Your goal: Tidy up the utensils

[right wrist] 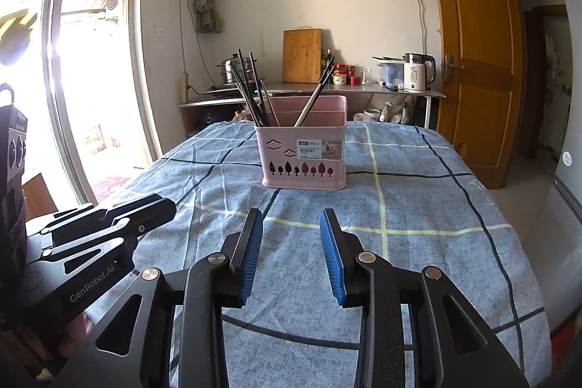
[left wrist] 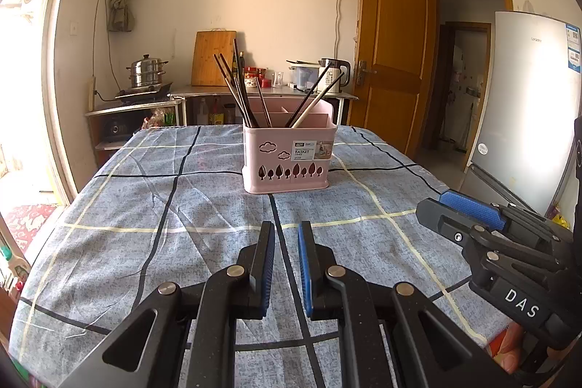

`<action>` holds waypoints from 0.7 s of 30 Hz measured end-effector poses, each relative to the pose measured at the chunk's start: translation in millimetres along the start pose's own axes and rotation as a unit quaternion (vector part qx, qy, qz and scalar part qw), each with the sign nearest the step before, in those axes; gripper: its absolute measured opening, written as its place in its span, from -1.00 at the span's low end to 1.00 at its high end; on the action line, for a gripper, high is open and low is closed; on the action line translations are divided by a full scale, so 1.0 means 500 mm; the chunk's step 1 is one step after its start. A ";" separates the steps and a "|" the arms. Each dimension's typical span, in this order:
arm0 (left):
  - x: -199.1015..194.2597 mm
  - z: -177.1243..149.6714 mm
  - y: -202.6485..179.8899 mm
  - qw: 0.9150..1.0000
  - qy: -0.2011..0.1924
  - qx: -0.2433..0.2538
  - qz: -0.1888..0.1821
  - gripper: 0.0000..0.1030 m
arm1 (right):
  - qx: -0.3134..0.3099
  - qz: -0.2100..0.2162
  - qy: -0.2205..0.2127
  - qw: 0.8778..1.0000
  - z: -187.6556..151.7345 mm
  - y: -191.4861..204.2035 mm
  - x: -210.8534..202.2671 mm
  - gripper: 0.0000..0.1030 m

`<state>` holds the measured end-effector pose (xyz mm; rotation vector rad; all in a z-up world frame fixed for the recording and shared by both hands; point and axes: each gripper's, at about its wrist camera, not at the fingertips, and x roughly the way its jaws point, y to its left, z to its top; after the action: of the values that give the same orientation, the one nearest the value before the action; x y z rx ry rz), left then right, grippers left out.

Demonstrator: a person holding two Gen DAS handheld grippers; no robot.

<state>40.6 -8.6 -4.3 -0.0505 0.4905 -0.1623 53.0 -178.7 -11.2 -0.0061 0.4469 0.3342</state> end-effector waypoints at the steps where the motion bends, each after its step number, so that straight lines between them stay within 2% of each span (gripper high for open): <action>1: 0.000 0.000 -0.001 1.000 0.000 0.000 0.000 -0.77 | 0.000 0.001 -0.001 1.000 0.000 0.000 0.000 -0.34; 21: 0.001 -0.006 -0.001 1.000 0.001 0.002 -0.001 -0.77 | 0.002 0.005 -0.001 1.000 -0.002 -0.001 0.000 -0.34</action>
<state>39.4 -9.2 -7.0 -0.0477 0.4916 -0.1654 52.8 -179.1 -12.0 0.0002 0.4466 0.3425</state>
